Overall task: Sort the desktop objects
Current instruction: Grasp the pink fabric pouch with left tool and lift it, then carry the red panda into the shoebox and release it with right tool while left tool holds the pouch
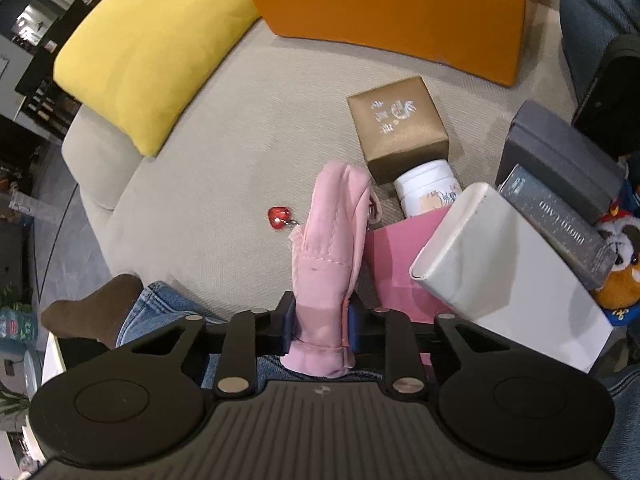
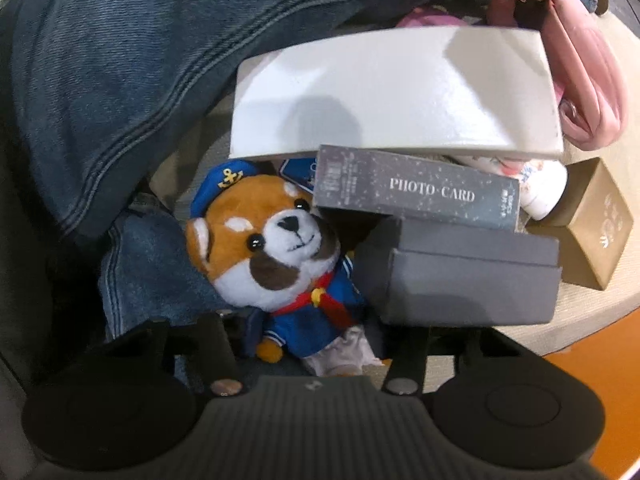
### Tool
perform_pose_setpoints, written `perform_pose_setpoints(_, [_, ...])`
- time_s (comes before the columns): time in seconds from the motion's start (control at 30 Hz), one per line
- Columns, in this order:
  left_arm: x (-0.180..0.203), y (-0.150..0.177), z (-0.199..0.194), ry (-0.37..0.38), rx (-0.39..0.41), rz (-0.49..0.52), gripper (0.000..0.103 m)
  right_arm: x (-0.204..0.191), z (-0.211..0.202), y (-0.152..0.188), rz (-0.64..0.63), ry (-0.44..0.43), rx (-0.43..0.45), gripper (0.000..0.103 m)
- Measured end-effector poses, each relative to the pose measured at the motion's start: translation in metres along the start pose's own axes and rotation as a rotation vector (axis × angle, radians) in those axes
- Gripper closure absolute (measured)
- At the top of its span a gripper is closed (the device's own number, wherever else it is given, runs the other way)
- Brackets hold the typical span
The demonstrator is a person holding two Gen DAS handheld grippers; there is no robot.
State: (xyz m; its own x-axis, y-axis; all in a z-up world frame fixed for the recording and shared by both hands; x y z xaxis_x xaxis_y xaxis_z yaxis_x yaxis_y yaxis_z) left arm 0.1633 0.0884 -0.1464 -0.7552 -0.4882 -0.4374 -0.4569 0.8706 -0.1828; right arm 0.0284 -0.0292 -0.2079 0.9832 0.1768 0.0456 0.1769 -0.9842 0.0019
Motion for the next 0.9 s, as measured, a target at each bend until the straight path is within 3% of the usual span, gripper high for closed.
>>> perform_pose_setpoints(0.57, [-0.011, -0.013, -0.094, -0.133, 0.089, -0.113, 0.083, 0.005, -0.080, 0.015, 0.044, 0.176, 0.068, 0.057])
perform_pose_setpoints(0.73, [-0.012, -0.024, -0.119, -0.147, 0.136, -0.160, 0.083, 0.006, -0.115, 0.024, 0.166, 0.195, 0.136, 0.057])
perform_pose_setpoints(0.9, [-0.019, -0.039, -0.140, -0.141, 0.198, -0.242, 0.083, 0.012, -0.138, 0.058, 0.383, 0.162, 0.234, 0.057])
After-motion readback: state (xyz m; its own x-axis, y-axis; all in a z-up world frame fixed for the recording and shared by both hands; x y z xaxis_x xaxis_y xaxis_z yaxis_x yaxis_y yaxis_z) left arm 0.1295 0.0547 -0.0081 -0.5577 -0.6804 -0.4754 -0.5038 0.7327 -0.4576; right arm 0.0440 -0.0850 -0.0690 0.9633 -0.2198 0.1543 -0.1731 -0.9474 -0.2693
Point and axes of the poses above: each gripper's, at about its wrist camera, not at the fingertips, and z roughly the way its jaws point, x to its right, y to its underside, the point moved 9 cm from there along z, roughly the way its jaws point, and after that the axes turned 8 degrees about z, right-handed, at the moved point
